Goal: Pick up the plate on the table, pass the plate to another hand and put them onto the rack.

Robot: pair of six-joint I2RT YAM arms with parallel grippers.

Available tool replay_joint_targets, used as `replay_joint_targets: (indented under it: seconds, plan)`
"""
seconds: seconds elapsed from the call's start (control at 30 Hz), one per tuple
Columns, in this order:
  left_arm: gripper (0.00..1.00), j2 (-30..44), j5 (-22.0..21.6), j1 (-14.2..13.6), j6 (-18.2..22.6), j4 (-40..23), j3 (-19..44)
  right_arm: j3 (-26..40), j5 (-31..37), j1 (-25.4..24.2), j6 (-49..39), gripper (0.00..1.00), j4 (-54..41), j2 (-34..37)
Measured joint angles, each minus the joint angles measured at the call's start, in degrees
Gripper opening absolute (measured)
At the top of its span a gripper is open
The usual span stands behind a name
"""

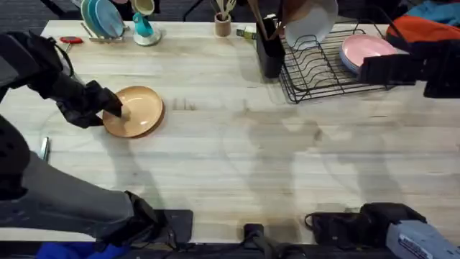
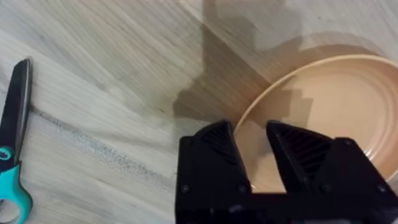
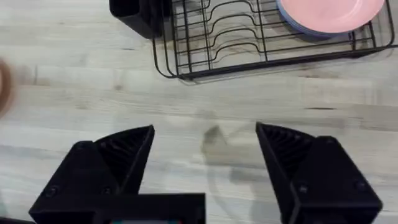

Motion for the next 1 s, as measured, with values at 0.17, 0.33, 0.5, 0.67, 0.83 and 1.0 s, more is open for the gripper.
replay_joint_targets:
  seconds: [0.17,0.33,0.5,0.67,0.83,1.0]
  plan:
    - [0.269,0.0,0.8,0.2,-0.2,-0.2,0.0,0.0,0.0,0.0,0.0,0.992,0.0,0.0]
    - [0.202,0.0,1.9,0.2,-0.9,-1.2,0.1,0.0,0.0,0.0,0.0,0.992,0.0,0.0]
    - [0.074,0.0,3.0,0.2,-2.1,-2.5,0.4,0.0,0.0,0.0,0.0,0.992,0.0,0.0]
    - [0.051,0.0,3.8,-0.8,-2.6,-4.9,1.8,0.0,0.0,0.0,0.0,0.992,0.0,0.0]
    - [0.040,0.7,4.0,-3.8,-2.6,-9.0,6.0,0.0,0.0,0.0,0.0,0.992,0.0,0.0]
    - [0.042,1.6,3.9,-6.6,-2.6,-14.1,12.0,0.0,0.0,0.0,0.0,0.992,0.0,0.0]
